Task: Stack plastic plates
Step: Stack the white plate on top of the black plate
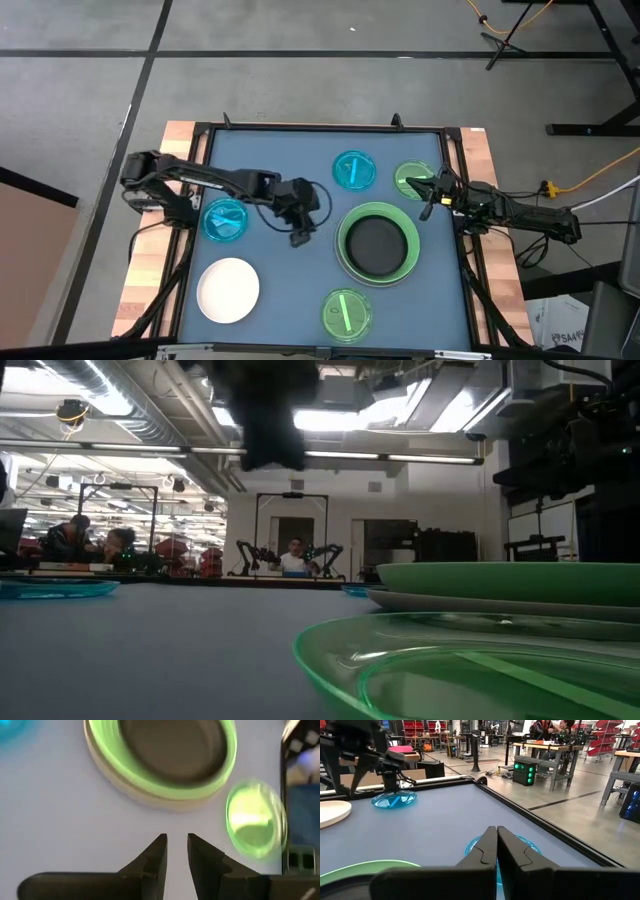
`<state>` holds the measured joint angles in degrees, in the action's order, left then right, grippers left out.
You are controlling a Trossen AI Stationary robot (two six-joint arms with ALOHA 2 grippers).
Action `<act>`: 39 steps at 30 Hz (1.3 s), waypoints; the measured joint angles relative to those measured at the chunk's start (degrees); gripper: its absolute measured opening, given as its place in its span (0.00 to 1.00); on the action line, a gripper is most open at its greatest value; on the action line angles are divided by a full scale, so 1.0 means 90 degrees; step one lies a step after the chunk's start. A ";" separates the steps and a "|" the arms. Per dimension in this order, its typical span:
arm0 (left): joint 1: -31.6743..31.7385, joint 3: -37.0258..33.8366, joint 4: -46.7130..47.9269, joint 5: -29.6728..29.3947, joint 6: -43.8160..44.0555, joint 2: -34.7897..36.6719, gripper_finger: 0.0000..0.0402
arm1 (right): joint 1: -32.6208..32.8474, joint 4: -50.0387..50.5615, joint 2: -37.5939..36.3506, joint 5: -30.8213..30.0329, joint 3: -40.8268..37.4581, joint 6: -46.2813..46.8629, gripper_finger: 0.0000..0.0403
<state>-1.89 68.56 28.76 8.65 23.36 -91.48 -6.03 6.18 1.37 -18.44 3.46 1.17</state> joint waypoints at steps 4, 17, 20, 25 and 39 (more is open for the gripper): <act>-0.0292 0.0000 0.1191 0.0004 -0.0085 0.0292 0.17 | 0.0001 0.0002 -0.0002 0.0000 0.0000 0.0000 0.00; -0.1436 -0.0001 0.3691 -0.0063 -0.0176 0.0338 0.17 | 0.0000 0.0004 -0.0001 0.0002 0.0000 0.0000 0.00; -0.1658 -0.0004 0.3758 -0.0064 -0.0176 0.0338 0.17 | 0.0001 0.0004 0.0000 0.0002 0.0000 -0.0002 0.00; -0.1992 -0.0230 0.3737 -0.0064 -0.0178 0.0335 0.17 | 0.0001 0.0004 -0.0001 0.0002 0.0001 -0.0002 0.00; -0.2329 -0.1389 0.3229 -0.0064 -0.0174 0.0333 0.17 | 0.0000 0.0004 0.0000 0.0000 0.0000 -0.0002 0.00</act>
<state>-22.85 56.07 57.82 8.08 21.80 -88.49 -6.02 6.22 1.37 -18.43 3.46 1.15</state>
